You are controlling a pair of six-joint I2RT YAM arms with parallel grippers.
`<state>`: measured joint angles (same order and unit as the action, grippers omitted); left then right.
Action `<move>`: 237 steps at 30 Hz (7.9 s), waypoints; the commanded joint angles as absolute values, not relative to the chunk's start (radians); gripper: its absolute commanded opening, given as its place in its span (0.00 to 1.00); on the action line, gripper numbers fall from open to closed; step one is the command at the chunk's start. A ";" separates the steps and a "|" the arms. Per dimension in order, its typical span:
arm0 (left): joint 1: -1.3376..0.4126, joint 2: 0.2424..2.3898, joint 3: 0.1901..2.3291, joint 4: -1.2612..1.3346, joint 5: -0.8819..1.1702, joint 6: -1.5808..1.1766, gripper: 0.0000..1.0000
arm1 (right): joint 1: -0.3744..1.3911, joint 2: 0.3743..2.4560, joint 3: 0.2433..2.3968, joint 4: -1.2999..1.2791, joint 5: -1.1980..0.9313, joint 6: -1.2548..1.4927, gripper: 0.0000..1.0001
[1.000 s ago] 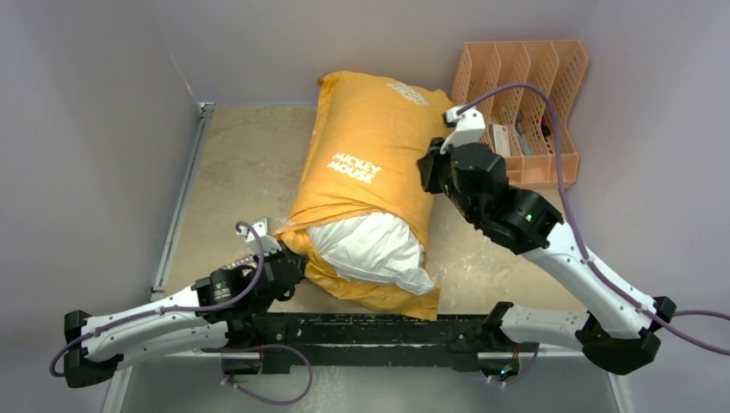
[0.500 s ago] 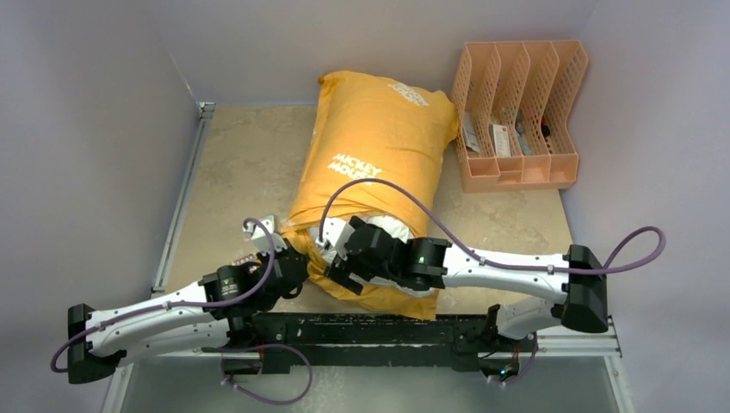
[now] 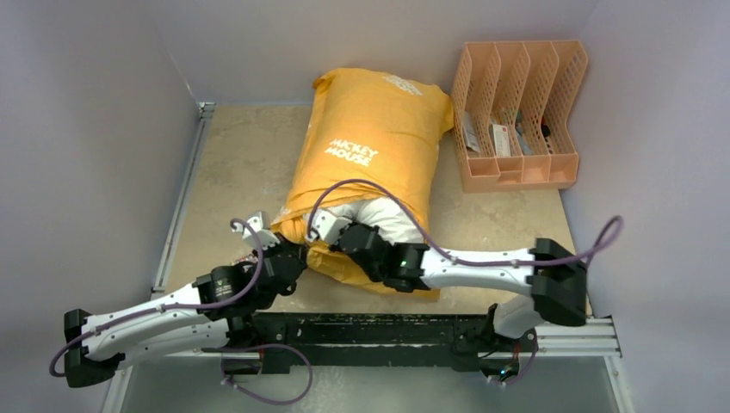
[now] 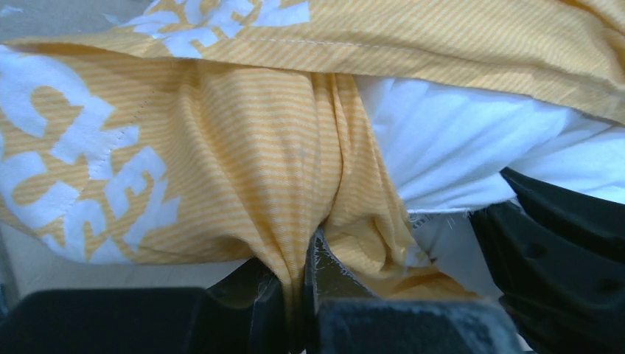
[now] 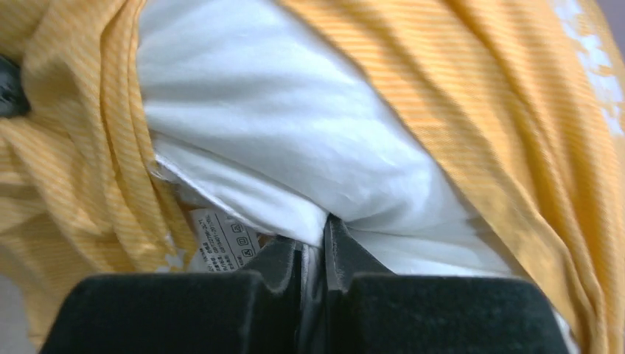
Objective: Remove the pillowcase from the pillow
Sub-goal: Remove the pillow from the pillowcase.
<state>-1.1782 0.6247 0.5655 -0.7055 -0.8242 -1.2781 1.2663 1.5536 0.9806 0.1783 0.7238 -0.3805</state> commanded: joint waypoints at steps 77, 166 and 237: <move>-0.506 1.065 0.814 -0.284 0.260 -0.654 0.00 | 1.144 1.049 0.989 -0.116 -0.088 -0.130 0.81; -0.453 0.811 0.669 -0.331 0.067 -0.644 0.49 | 1.253 0.921 0.876 0.203 0.220 -0.126 0.00; -0.453 0.589 0.865 -0.740 -0.153 -0.858 0.67 | 1.114 0.749 1.058 -0.835 0.695 0.769 0.95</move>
